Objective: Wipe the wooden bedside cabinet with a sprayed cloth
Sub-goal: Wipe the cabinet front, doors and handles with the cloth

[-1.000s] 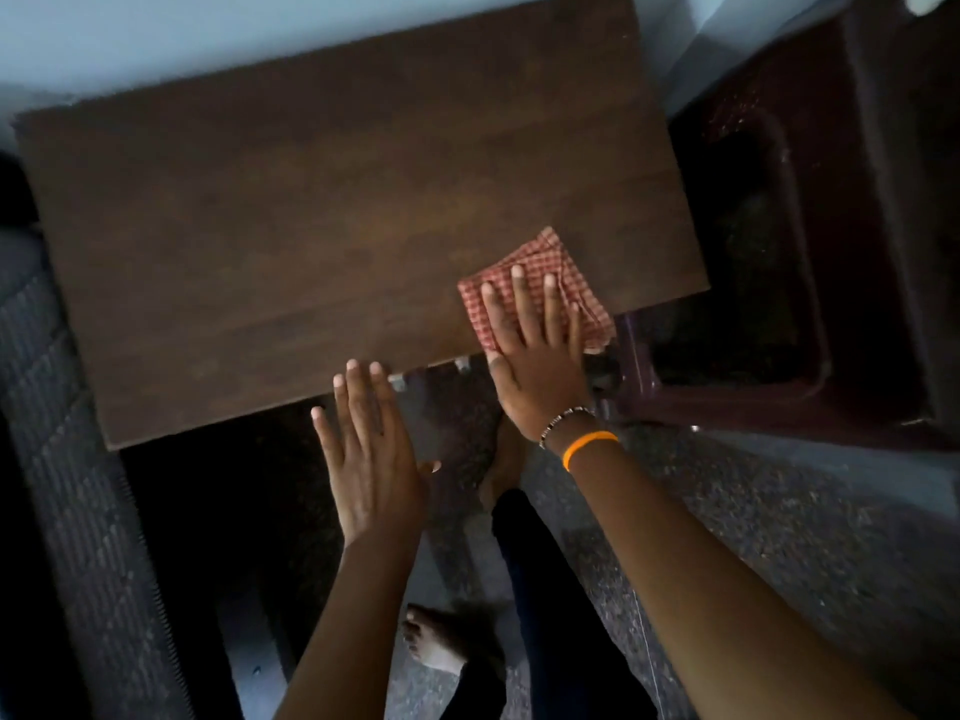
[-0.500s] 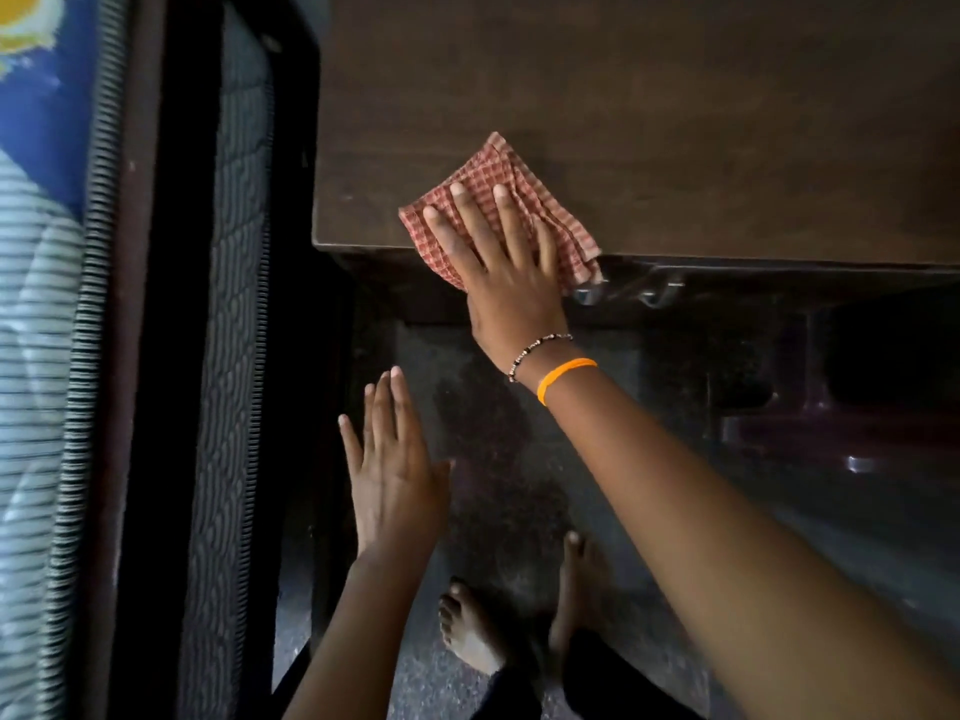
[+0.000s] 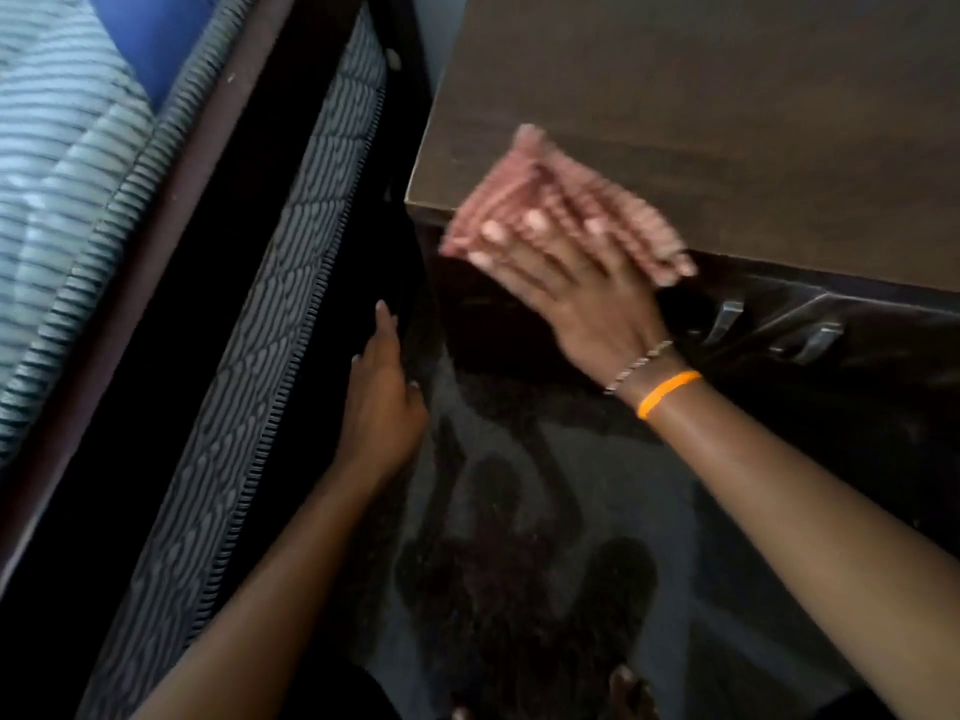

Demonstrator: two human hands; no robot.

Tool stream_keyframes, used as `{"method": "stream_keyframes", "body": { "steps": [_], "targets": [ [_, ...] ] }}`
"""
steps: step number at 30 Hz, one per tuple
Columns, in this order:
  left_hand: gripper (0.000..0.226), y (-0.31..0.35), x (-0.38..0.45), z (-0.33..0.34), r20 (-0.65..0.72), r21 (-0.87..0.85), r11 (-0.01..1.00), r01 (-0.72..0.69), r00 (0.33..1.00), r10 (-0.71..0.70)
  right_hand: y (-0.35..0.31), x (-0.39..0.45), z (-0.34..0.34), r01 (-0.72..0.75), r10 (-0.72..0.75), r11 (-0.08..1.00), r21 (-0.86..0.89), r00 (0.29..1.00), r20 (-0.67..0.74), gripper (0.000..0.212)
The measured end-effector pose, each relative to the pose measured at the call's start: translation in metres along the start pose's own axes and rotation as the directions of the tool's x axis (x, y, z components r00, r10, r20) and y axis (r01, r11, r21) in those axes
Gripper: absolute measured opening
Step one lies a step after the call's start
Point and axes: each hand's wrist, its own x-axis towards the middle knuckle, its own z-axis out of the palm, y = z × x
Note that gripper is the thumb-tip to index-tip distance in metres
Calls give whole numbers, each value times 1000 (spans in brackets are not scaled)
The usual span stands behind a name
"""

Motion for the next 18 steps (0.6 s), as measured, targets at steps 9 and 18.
{"method": "stream_keyframes", "body": {
  "steps": [9,18],
  "targets": [
    [87,-1,41,21,37,-532,847,-7,999,32,6,-2,11,-31,32,999,8,980,-199,74],
    [76,-26,41,31,104,-645,764,0,991,88,-63,68,34,275,-252,926,258,960,-121,68]
  ]
}}
